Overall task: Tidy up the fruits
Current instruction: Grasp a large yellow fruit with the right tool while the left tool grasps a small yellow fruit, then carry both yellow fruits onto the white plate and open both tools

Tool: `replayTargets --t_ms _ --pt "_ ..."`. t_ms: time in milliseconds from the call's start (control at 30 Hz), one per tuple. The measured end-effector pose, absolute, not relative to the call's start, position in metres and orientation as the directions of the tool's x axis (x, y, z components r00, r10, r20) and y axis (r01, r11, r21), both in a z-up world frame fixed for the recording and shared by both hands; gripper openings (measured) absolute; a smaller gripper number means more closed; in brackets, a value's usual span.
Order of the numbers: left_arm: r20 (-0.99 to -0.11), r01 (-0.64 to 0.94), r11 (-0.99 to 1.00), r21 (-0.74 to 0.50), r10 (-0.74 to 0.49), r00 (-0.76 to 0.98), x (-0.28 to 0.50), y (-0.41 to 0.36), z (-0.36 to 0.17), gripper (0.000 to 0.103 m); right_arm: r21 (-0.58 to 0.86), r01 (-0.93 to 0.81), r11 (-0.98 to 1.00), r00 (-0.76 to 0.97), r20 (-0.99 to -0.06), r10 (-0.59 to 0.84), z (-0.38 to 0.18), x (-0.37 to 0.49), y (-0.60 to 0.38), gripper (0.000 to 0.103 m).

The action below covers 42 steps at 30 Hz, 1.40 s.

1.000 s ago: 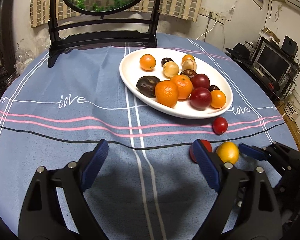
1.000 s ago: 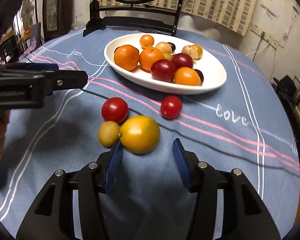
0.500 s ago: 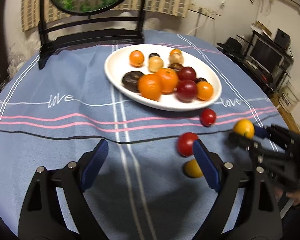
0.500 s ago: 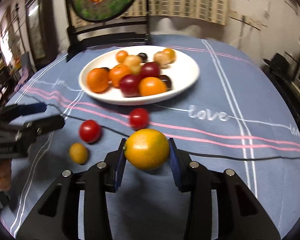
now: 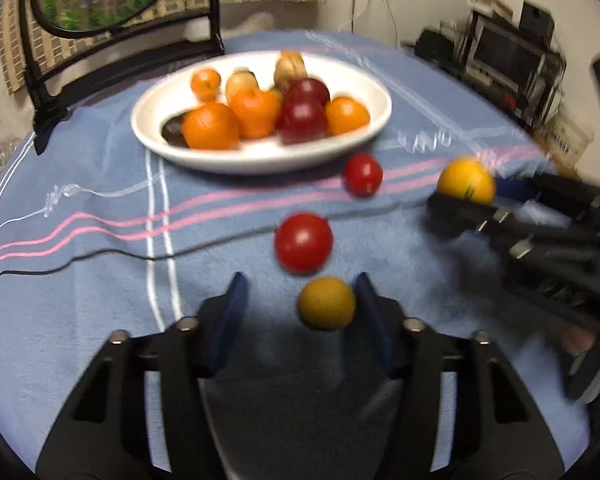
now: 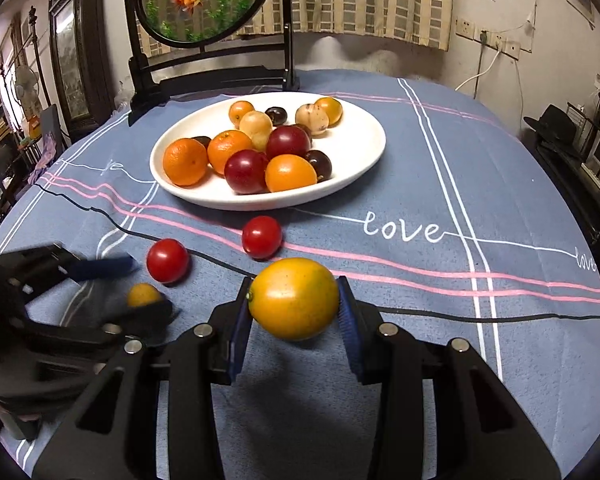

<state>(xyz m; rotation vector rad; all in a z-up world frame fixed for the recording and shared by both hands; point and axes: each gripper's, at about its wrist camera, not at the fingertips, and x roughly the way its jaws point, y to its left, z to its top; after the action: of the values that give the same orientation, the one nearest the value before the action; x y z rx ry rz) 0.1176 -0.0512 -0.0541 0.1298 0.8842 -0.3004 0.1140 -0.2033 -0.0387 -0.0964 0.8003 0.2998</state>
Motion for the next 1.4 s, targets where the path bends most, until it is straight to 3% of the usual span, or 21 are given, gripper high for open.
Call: replayTargets --t_ms 100,400,600,800,1267,1300,1333,1400 --pt "-0.773 0.343 0.939 -0.011 -0.225 0.594 0.115 -0.058 -0.055 0.028 0.026 -0.304 0.952 0.661 -0.714 0.231 -0.037 0.112 -0.203 0.040" --pt "-0.756 0.322 0.947 0.002 -0.209 0.620 0.117 -0.052 -0.047 0.028 0.020 -0.302 0.953 0.676 -0.701 0.229 -0.034 0.111 -0.202 0.040" --pt "-0.693 0.285 0.958 -0.021 -0.220 0.687 0.117 -0.029 0.000 0.028 0.089 -0.269 0.959 0.708 -0.657 0.260 -0.014 0.111 -0.210 0.041" --pt "-0.681 0.221 0.975 -0.033 -0.183 0.709 0.157 -0.014 0.030 0.027 0.016 -0.304 0.953 0.759 -0.600 0.252 0.017 0.124 -0.193 0.041" --pt "-0.726 0.116 0.991 -0.060 -0.124 0.677 0.252 -0.006 0.009 0.028 0.000 -0.343 0.939 0.739 -0.617 0.270 -0.006 0.206 -0.149 0.041" --pt "-0.727 0.115 0.991 -0.065 -0.126 0.675 0.255 -0.007 0.008 0.028 0.000 -0.345 0.939 0.739 -0.617 0.271 -0.007 0.210 -0.148 0.041" --pt "-0.725 0.110 0.991 -0.071 -0.127 0.677 0.258 -0.007 0.007 0.038 -0.004 -0.348 0.937 0.734 -0.622 0.270 -0.009 0.213 -0.147 0.041" --pt "-0.718 0.086 0.994 -0.062 -0.104 0.689 0.259 -0.006 0.007 0.068 -0.039 -0.345 0.938 0.729 -0.640 0.242 -0.013 0.219 -0.143 0.045"
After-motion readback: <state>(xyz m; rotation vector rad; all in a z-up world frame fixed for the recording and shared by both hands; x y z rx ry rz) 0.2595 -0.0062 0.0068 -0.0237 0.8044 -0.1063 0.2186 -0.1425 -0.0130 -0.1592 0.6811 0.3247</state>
